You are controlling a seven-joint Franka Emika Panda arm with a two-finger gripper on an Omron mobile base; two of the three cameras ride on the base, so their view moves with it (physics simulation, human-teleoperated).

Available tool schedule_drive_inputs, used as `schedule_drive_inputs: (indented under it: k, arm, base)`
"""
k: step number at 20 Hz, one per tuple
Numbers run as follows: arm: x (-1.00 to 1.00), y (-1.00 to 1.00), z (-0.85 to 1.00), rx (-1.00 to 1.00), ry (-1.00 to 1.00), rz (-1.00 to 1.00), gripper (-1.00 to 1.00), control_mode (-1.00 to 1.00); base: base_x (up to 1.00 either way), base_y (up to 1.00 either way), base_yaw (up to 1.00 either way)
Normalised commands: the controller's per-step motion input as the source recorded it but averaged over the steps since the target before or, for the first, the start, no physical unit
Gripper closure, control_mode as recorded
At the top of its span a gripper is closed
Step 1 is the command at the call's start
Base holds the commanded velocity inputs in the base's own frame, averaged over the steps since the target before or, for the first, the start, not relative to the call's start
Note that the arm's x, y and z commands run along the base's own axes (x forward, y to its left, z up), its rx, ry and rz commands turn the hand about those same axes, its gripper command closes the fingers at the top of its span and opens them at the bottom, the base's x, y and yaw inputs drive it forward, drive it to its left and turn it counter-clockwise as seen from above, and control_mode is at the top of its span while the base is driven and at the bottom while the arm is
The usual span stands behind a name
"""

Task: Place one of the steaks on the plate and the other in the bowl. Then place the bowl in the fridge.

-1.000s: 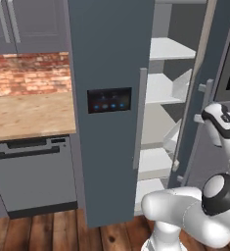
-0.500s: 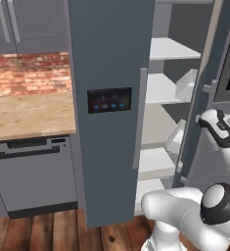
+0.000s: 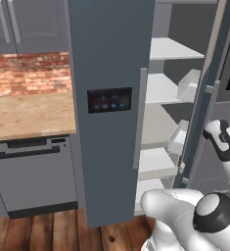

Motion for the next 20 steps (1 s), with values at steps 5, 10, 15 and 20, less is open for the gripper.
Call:
schedule_drive_inputs:
  k: [5,10,15,20]
  arm:
    - [-0.31,-0.20,0.00,0.00,0.00,-0.14,1.00,-1.00]
    - [-0.31,0.11,0.11,-0.02,0.00,-0.14,-1.00,-1.00]
    - [-0.13,0.39,0.41,-0.15,0.00,0.00,-1.00,-1.00]
    - [-0.04,0.52,0.44,-0.21,0.05,0.00,-1.00,-1.00]
  base:
    - [0.00,0.00,0.00]
    - [0.00,0.00,0.00]
    - [0.00,0.00,0.00]
    - [0.00,0.00,0.00]
